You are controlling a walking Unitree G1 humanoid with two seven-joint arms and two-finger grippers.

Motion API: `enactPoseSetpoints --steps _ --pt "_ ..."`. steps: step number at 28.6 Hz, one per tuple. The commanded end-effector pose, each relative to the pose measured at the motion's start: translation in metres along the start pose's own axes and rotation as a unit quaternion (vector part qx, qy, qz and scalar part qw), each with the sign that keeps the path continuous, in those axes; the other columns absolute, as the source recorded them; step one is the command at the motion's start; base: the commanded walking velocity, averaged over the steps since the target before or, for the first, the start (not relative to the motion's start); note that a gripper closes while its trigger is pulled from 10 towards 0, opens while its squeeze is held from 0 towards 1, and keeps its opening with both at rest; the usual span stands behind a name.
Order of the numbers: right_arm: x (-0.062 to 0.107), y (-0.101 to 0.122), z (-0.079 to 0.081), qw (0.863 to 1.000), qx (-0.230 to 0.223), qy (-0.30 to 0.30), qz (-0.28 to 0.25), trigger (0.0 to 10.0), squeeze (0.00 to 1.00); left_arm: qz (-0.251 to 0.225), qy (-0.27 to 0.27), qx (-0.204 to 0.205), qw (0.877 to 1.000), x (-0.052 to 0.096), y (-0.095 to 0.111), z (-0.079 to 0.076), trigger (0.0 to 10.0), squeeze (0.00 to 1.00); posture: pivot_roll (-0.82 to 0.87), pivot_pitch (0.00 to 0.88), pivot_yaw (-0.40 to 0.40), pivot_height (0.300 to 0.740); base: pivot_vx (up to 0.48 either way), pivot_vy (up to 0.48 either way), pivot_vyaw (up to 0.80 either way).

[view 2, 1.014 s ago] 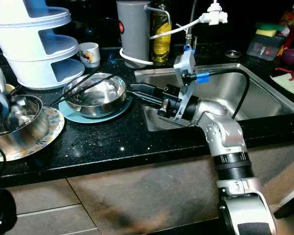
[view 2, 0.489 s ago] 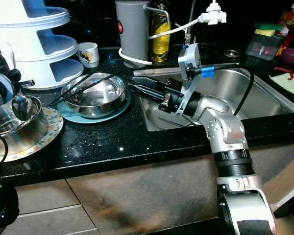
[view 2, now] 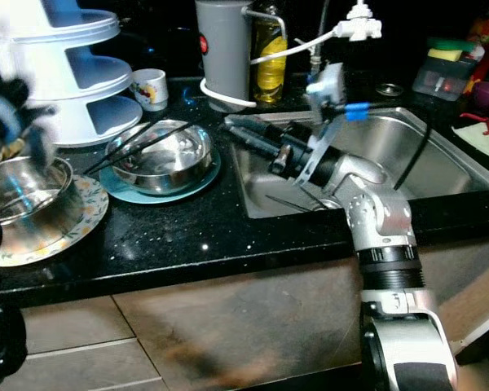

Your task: Kitchen organization

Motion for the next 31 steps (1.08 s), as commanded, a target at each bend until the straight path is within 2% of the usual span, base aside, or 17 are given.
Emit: enactPoseSetpoints --steps 1,3,5,6,7,9,10,11,13,15,17,20,23,27,29,30,31 --pt "0.003 0.008 -0.006 1.000 0.008 -0.021 -0.019 10.0 0.00 0.005 -0.074 -0.014 0.997 0.001 -0.008 -0.024 0.0 0.00 0.04 0.170 -0.001 0.740 0.000 0.000 0.00" --pt "0.007 0.011 -0.008 0.999 0.008 -0.029 -0.023 10.0 0.00 0.015 -0.075 -0.021 0.997 0.000 -0.013 -0.024 0.0 0.00 0.04 0.170 -0.001 0.740 0.000 0.000 0.00" --pt "0.008 0.013 -0.009 0.999 0.007 -0.033 -0.026 10.0 0.00 0.027 -0.019 -0.040 0.999 -0.004 -0.015 -0.006 0.0 0.00 0.04 0.170 -0.001 0.740 0.000 0.000 0.00" --pt "0.009 0.013 -0.009 0.999 0.007 -0.033 -0.026 10.0 0.00 0.045 0.028 -0.040 0.998 -0.005 -0.019 0.008 0.0 0.00 0.04 0.170 0.006 0.740 0.000 0.000 0.00" --pt "0.009 0.013 -0.009 0.999 0.007 -0.033 -0.026 10.0 0.00 0.045 0.028 -0.040 0.998 -0.005 -0.019 0.008 0.0 0.00 0.04 0.170 0.006 0.740 0.000 0.000 0.00" --pt "0.009 0.013 -0.009 0.999 0.006 -0.034 -0.026 10.0 0.00 0.086 0.121 -0.035 0.988 -0.002 -0.030 0.036 0.0 0.00 0.04 0.170 0.006 0.740 0.000 0.000 0.00" --pt "0.009 0.013 -0.009 0.999 0.006 -0.034 -0.026 10.0 0.00 0.086 0.121 -0.035 0.988 -0.002 -0.030 0.036 0.0 0.00 0.04 0.170 0.006 0.740 0.000 0.000 0.00" --pt "0.009 0.013 -0.008 0.999 0.005 -0.033 -0.026 10.0 0.00 0.124 0.191 -0.022 0.973 0.005 -0.041 0.058 0.0 0.00 0.04 0.170 0.006 0.740 0.000 0.000 0.00" --pt "0.008 0.012 -0.008 0.999 0.002 -0.031 -0.026 10.0 0.00 0.165 0.284 -0.005 0.944 0.022 -0.054 0.086 0.0 0.00 0.04 0.170 0.006 0.740 0.000 0.000 0.00" --pt "0.008 0.012 -0.008 0.999 0.002 -0.031 -0.026 10.0 0.00 0.165 0.284 -0.005 0.944 0.022 -0.054 0.086 0.0 0.00 0.04 0.170 0.006 0.740 0.000 0.000 0.00" --pt "0.007 0.011 -0.006 0.999 0.000 -0.027 -0.024 10.0 0.00 0.171 0.321 -0.004 0.932 0.034 -0.057 0.098 0.0 0.00 0.04 0.167 0.002 0.740 0.000 0.000 0.00" --pt "0.006 0.009 -0.004 1.000 -0.005 -0.021 -0.022 10.0 0.00 0.190 0.337 -0.005 0.922 0.045 -0.067 0.104 0.0 0.00 0.04 0.166 -0.003 0.740 0.000 0.000 0.00" --pt "0.005 0.008 -0.001 1.000 -0.009 -0.016 -0.022 10.0 0.00 0.195 0.347 -0.006 0.917 0.048 -0.072 0.106 0.0 0.00 0.04 0.165 -0.004 0.740 0.000 0.000 0.00" --pt "0.005 0.007 0.000 1.000 -0.010 -0.012 -0.022 10.0 0.00 0.191 0.351 -0.005 0.917 0.048 -0.072 0.107 0.0 0.00 0.04 0.163 -0.005 0.740 0.000 0.000 0.00" --pt "0.004 0.007 0.001 1.000 -0.011 -0.010 -0.022 10.0 0.00 0.152 0.355 -0.001 0.922 0.042 -0.062 0.107 0.0 0.00 0.04 0.161 -0.005 0.740 0.000 0.000 0.00" --pt "0.004 0.007 0.001 1.000 -0.011 -0.010 -0.022 10.0 0.00 0.152 0.355 -0.001 0.922 0.042 -0.062 0.107 0.0 0.00 0.04 0.161 -0.005 0.740 0.000 0.000 0.00" --pt "0.003 0.007 0.000 1.000 -0.009 -0.012 -0.024 10.0 0.00 0.122 0.346 0.001 0.930 0.035 -0.052 0.105 0.0 0.00 0.04 0.159 -0.004 0.740 0.000 0.000 0.00"
Point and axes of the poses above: a point about 5 cm out from each wrist's last joint towards the gripper, its own x axis pointing back from the gripper into the wrist, its own y axis along the axis of the wrist's last joint, z = x × y, the point moved 2 cm from there along -x, pointing out of the wrist towards the gripper, and after that the axes turned 6 degrees about x, right-handed, at the moved point
